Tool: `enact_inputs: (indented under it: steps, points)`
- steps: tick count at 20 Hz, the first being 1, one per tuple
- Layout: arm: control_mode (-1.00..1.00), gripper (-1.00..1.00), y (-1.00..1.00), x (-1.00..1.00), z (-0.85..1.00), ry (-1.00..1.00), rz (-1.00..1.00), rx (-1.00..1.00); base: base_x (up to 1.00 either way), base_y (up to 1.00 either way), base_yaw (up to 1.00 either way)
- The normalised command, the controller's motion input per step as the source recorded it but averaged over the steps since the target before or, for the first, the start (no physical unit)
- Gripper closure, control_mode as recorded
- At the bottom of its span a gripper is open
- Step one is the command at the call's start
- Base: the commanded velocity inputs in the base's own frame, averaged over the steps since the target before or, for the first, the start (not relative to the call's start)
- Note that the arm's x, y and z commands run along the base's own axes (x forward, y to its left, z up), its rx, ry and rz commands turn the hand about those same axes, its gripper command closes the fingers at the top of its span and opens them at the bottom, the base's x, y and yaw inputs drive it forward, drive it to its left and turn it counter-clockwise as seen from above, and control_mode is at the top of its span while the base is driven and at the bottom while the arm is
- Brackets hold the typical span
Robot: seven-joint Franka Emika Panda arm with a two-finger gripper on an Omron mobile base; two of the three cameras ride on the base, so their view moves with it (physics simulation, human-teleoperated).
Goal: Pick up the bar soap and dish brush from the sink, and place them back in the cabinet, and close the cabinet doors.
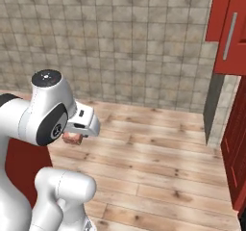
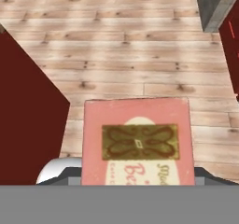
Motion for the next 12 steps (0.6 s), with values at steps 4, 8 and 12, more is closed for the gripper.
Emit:
enact_inputs:
  steps: [4,8,12]
  points:
    - [1.0,1.0,0.0,0.0,0.0,0.0,0.0,0.0,0.74,0.0,0.05]
    - [1.0,1.0,0.0,0.0,0.0,0.0,0.0,0.0,0.85,0.02,0.0]
    - [1.0,1.0,0.0,0.0,0.0,0.0,0.0,0.0,0.85,0.09,0.0]
